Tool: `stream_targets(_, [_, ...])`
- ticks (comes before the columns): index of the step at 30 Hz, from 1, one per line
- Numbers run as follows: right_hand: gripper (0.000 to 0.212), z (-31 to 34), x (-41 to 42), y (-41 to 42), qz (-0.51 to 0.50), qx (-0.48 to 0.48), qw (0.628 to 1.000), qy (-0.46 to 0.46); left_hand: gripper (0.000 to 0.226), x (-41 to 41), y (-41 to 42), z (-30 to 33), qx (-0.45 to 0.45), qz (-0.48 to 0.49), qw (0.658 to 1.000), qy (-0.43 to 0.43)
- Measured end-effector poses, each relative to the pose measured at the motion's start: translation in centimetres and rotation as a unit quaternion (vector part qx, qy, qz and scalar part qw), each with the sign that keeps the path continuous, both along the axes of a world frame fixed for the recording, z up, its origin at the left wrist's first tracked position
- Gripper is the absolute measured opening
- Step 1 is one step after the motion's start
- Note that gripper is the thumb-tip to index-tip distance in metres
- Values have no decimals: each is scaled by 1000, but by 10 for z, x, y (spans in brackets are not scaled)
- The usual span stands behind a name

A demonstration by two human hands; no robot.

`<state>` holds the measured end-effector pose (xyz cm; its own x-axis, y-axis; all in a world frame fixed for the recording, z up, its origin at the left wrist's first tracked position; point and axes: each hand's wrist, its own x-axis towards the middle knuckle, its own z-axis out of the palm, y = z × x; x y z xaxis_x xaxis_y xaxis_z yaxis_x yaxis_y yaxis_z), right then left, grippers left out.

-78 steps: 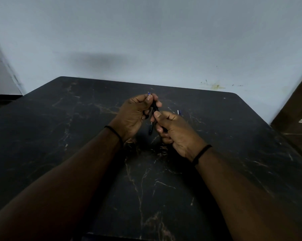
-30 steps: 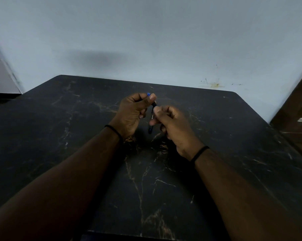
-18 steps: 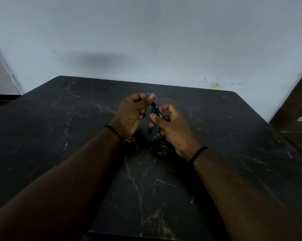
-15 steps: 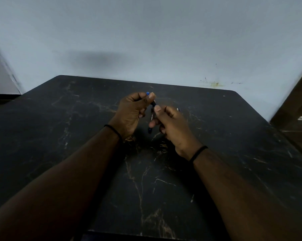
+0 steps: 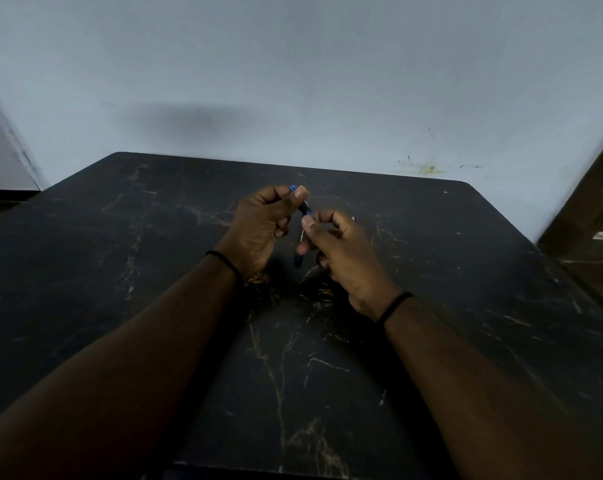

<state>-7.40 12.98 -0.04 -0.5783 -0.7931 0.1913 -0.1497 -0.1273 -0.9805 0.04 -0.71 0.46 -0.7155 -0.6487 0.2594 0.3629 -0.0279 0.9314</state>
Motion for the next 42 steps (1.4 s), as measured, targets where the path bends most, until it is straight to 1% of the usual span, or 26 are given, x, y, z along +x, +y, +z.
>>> stream_targets(3, [27,0,-1,-1,-1,3,1000,-6,29,0,0,1,3,13,1000,-1])
stream_targets(5, [28,0,-1,0,-12,8,1000,4,26,0,-1,1,3,17,1000,-2])
stream_targets(7, [20,0,-2,1,-20,7,1000,10,22,2,-1,2,8,17,1000,-2])
stream_targets(10, [7,0,-4,1,-17,-1,1000,5,25,3,-1,6,32,34,999,7])
stream_targets(11, [5,0,-5,1,-16,-1,1000,7,24,4,-1,7,40,42,998,10])
stream_targets(14, [4,-3,-5,-1,-14,-4,999,35,11,5,0,10,51,61,997,15])
stream_targets(15, [6,-4,-5,-1,-14,-8,999,48,10,7,0,11,51,65,996,15])
stream_targets(18, [13,-8,-7,-3,-34,-11,995,91,14,11,-4,16,55,93,994,22])
stream_targets(20, [15,-11,-8,-4,-72,0,989,131,19,15,-11,18,73,132,988,24])
stream_targets(21, [16,-12,-10,-5,-95,2,984,150,24,17,-14,17,65,162,985,11])
stream_targets(22, [17,-13,-10,-6,-116,2,980,163,29,18,-18,16,26,200,979,-19])
stream_targets(23, [17,-14,-11,-7,-130,1,977,170,35,18,-21,13,-45,239,968,-66])
stream_targets(24, [15,-14,-11,-7,-140,-2,975,173,40,18,-23,10,-131,269,946,-125])
stream_targets(25, [13,-13,-12,-7,-147,-6,973,175,45,17,-24,6,-208,286,916,-189])
stream_targets(26, [12,-13,-12,-7,-153,-8,972,178,50,14,-22,2,-267,296,884,-246])
stream_targets(27, [11,-13,-12,-6,-157,-10,971,180,55,12,-20,-2,-307,303,856,-284])
stream_targets(28, [11,-13,-13,-6,-161,-12,970,181,56,11,-17,-4,-333,308,838,-303])
stream_targets(30, [10,-13,-13,-6,-164,-17,969,181,49,8,-14,-8,-356,310,822,-317])
stream_targets(34, [7,-13,-13,-6,-161,-12,969,188,40,8,-14,-10,-356,292,815,-351])
stream_targets(38, [8,-13,-13,-5,-157,-5,969,189,29,9,-13,-9,-378,282,779,-413])
stream_targets(40, [11,-13,-13,-5,-159,-2,970,184,27,8,-12,-8,-380,293,767,-426])
stream_targets(42, [10,-12,-12,-5,-168,-5,969,181,25,6,-9,-7,-398,316,747,-428])
